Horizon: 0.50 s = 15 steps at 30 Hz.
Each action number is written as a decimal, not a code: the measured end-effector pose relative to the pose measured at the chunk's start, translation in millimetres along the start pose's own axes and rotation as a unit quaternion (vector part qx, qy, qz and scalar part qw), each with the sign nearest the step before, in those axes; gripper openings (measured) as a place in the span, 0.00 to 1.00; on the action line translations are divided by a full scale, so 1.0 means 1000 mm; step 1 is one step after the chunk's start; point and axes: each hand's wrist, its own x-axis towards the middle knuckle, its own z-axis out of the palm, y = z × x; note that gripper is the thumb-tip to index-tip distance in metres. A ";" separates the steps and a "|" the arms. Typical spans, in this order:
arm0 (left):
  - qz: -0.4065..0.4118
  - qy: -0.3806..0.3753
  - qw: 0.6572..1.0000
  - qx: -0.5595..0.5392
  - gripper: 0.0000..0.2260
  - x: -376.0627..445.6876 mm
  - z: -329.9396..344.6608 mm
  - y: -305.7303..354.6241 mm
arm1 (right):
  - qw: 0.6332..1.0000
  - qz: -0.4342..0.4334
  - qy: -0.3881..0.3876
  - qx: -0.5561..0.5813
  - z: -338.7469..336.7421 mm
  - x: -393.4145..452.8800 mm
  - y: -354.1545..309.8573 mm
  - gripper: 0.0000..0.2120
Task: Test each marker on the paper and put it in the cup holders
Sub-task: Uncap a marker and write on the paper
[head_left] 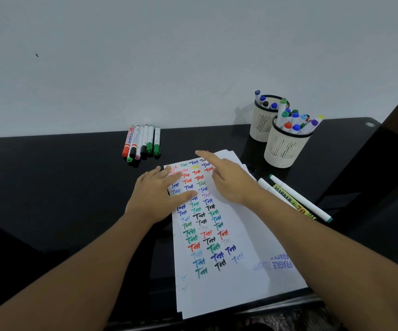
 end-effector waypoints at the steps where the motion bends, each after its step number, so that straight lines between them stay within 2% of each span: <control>1: 0.001 -0.001 1.000 -0.001 0.43 0.000 0.000 -0.001 | 1.000 0.008 -0.001 0.007 -0.003 -0.001 0.000 0.23; 4: 0.001 -0.002 1.000 -0.004 0.44 0.000 0.000 -0.002 | 0.991 0.068 0.027 0.116 -0.015 -0.006 -0.004 0.20; 8: -0.002 0.001 1.000 -0.007 0.42 0.000 0.000 -0.001 | 0.948 0.115 0.018 0.297 -0.028 -0.004 -0.005 0.20; 12: -0.005 -0.001 1.000 -0.004 0.41 0.000 0.000 0.000 | 0.952 0.119 0.039 0.280 -0.032 -0.004 -0.005 0.21; 15: -0.004 -0.002 1.000 -0.003 0.40 0.000 0.000 0.000 | 0.951 0.119 0.090 0.271 -0.030 -0.005 -0.004 0.12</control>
